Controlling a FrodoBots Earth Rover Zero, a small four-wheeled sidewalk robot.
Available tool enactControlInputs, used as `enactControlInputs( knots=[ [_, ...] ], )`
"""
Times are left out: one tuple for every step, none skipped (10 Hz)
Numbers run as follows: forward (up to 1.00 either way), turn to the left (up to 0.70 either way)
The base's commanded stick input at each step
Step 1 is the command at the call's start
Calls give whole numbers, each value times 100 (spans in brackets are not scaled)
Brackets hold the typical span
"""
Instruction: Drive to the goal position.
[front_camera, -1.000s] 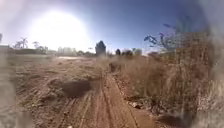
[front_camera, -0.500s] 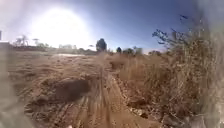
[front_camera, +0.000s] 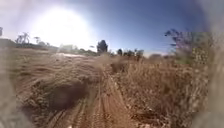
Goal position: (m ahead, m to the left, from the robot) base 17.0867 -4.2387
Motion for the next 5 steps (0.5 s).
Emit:
enactControlInputs(
  knots=[
    [50, 0],
    [50, 0],
    [50, 0],
    [50, 0],
    [50, 0]
  ],
)
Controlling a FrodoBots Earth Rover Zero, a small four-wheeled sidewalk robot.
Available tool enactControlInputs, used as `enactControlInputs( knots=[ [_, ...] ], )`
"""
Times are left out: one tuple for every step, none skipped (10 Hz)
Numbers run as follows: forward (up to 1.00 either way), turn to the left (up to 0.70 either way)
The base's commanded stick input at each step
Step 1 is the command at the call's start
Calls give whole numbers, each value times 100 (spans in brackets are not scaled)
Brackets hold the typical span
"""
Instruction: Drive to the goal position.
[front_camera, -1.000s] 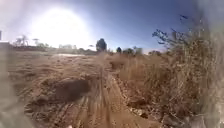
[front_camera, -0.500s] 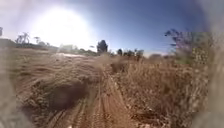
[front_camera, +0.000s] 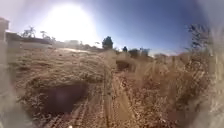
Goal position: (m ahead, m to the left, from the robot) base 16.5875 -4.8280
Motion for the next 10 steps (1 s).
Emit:
enactControlInputs(
  knots=[
    [50, 0],
    [50, 0],
    [50, 0],
    [50, 0],
    [50, 0],
    [50, 0],
    [50, 0],
    [50, 0],
    [50, 0],
    [50, 9]
  ],
)
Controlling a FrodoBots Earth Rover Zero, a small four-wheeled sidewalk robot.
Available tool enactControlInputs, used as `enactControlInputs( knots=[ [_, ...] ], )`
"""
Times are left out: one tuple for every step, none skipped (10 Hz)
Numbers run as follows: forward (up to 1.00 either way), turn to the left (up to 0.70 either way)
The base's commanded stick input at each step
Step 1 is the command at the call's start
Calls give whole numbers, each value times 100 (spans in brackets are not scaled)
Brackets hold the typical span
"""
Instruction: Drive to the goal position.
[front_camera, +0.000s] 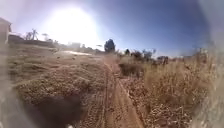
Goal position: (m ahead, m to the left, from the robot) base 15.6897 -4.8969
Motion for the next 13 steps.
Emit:
enactControlInputs(
  knots=[
    [50, 22],
    [50, 13],
    [50, 0],
    [50, 0],
    [50, 0],
    [50, 0],
    [50, 0],
    [50, 0],
    [50, 0],
    [50, 0],
    [50, 0],
    [50, 0],
    [50, 0]
  ],
)
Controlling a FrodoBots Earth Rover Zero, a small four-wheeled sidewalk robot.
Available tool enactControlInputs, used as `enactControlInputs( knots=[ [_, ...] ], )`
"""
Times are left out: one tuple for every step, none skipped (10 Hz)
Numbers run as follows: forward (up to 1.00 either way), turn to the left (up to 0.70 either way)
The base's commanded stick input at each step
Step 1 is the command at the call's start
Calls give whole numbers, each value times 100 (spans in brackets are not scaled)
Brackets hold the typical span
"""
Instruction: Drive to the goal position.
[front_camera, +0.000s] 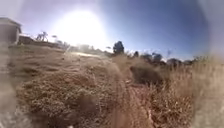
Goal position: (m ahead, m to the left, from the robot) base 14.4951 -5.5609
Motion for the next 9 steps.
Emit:
enactControlInputs(
  knots=[
    [50, 0],
    [50, 0],
    [50, 0],
    [50, 0],
    [50, 0],
    [50, 0],
    [50, 0],
    [50, 0],
    [50, 0]
  ],
)
